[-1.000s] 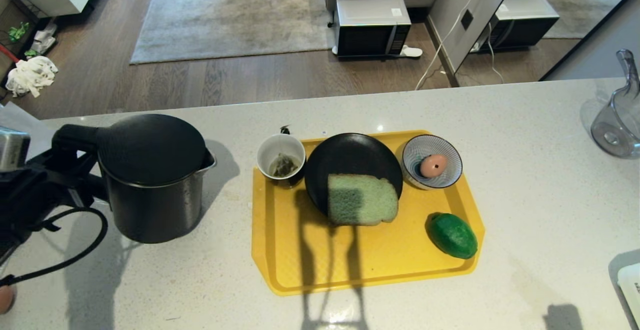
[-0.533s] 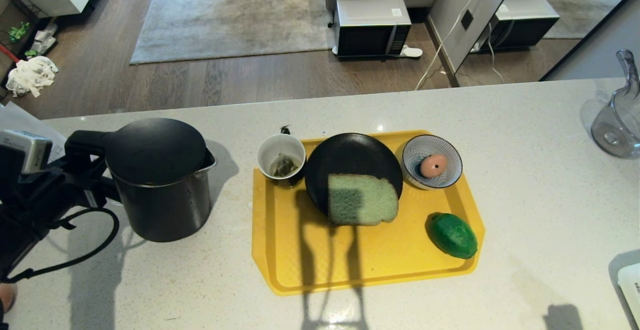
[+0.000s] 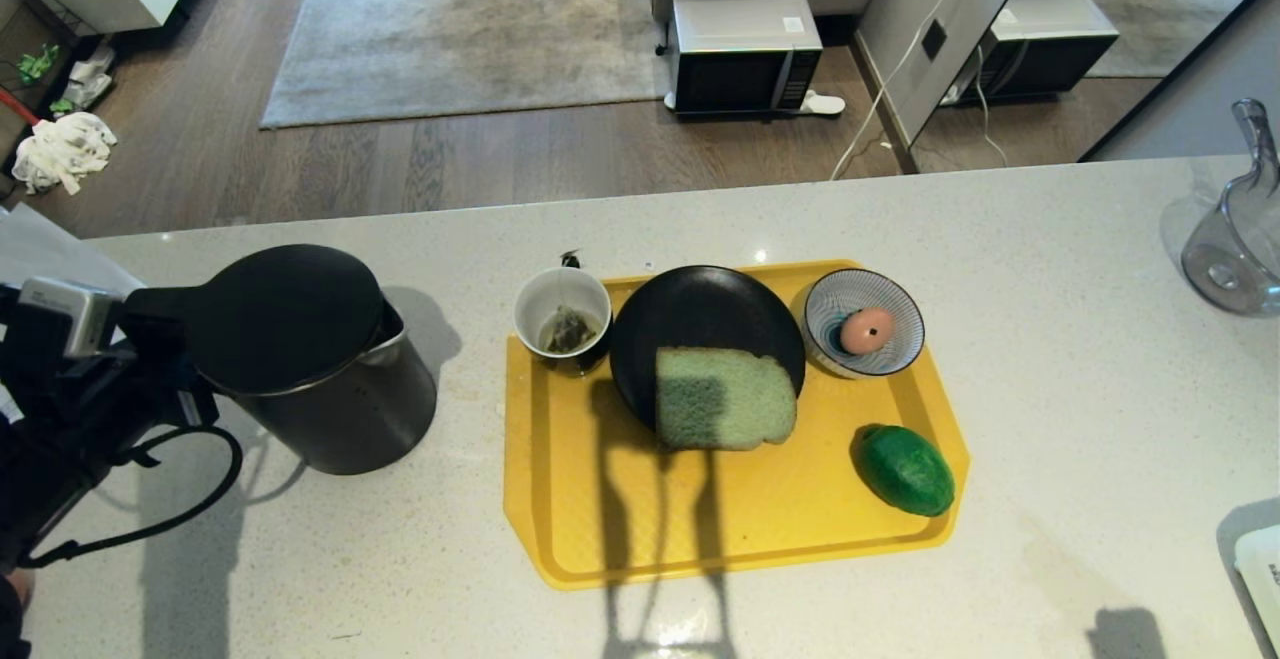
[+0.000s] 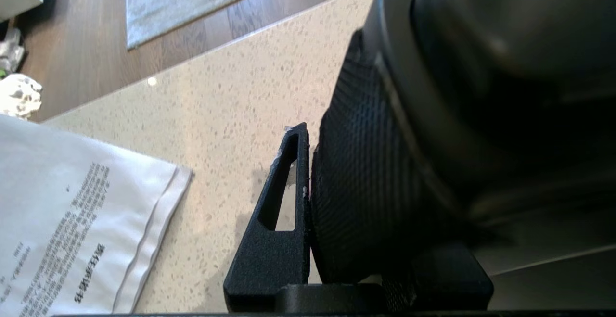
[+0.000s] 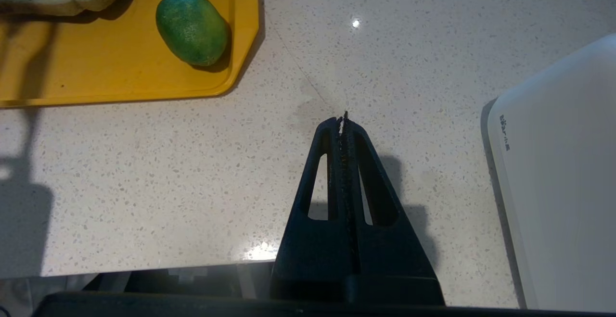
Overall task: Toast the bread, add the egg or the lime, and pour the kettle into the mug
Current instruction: Put the kettle back
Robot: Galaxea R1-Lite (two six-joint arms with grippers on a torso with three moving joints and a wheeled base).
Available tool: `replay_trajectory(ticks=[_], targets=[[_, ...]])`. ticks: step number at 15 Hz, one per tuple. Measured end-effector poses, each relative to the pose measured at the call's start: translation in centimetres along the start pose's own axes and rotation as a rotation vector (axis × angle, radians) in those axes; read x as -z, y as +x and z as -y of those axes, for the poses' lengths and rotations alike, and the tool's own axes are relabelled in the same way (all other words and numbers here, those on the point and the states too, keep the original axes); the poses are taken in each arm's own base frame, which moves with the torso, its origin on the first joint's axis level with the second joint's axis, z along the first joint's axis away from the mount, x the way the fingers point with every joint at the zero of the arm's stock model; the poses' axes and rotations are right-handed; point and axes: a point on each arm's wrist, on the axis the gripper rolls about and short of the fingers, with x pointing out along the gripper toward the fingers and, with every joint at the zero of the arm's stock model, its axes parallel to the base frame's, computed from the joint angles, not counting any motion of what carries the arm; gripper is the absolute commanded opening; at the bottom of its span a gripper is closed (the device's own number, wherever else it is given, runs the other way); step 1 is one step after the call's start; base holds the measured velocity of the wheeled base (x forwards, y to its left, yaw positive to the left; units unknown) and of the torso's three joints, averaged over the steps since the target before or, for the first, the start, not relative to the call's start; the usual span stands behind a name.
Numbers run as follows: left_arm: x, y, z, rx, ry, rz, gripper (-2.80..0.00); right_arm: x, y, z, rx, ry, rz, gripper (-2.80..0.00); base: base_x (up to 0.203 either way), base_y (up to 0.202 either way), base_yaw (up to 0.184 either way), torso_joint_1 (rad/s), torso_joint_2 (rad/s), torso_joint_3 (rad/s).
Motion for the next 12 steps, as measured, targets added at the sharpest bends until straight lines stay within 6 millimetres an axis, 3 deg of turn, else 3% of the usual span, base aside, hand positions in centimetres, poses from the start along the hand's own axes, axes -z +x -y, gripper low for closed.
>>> replay_trajectory(ticks=[12], targets=[[1.9,-0.5,-0.2,-0.002,-0.021,-0.075,-2.80,0.0,0.0,0.0,0.000,0.000,0.000,-2.80,0.000,0.000,0.000,0.000,0.00,0.000]])
